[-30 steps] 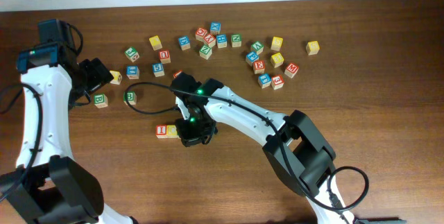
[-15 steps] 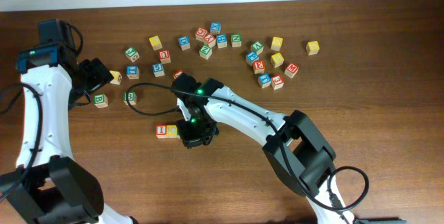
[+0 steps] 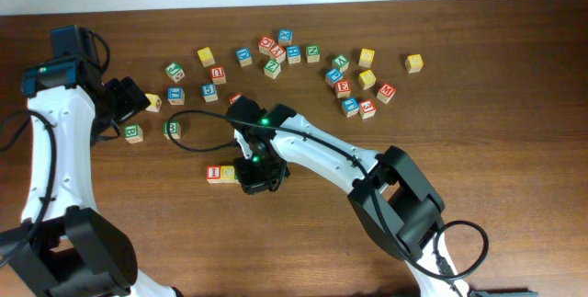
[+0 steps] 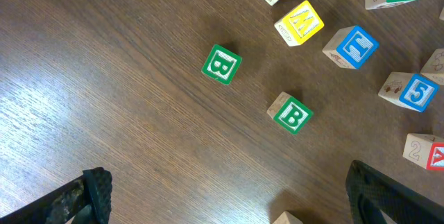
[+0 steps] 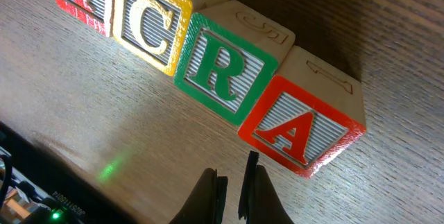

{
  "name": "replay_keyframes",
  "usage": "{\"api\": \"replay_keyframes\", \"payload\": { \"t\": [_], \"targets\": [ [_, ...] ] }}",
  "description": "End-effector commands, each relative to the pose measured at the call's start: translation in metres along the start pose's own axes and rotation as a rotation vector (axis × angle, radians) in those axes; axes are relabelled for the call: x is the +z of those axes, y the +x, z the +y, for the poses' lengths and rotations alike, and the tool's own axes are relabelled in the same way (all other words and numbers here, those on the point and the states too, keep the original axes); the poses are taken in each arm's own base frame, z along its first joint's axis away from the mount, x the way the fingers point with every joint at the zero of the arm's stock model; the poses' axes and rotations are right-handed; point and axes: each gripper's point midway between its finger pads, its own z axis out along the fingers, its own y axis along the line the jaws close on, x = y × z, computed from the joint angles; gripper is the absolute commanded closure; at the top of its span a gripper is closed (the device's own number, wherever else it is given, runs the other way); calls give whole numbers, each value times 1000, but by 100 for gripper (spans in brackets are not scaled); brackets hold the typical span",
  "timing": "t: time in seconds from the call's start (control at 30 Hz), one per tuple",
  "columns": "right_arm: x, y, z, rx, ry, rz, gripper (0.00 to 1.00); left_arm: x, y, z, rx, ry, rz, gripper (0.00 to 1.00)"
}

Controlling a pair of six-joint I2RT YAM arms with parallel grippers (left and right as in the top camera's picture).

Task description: Spell out ICRA

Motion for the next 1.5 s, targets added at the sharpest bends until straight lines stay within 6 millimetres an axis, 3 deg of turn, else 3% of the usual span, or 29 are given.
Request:
{"api": "replay_keyframes", "payload": {
  "t": [0.0, 0.6, 0.87, 1.33, 1.47],
  "targets": [
    [5, -1, -5, -3, 17, -1, 95, -4, -4, -1, -17, 7, -11, 1],
    [5, -3, -1, -8, -3, -6, 95, -4, -4, -1, -17, 7, -11, 1],
    [5, -3, -13, 1, 62, -12, 95, -4, -4, -1, -17, 7, -11, 1],
    [5, -6, -11, -5, 55, -26, 95, -4, -4, -1, -17, 7, -11, 1],
    [5, 2, -4, 0, 13, 14, 96, -4, -4, -1, -17, 7, -11, 1]
  ]
}}
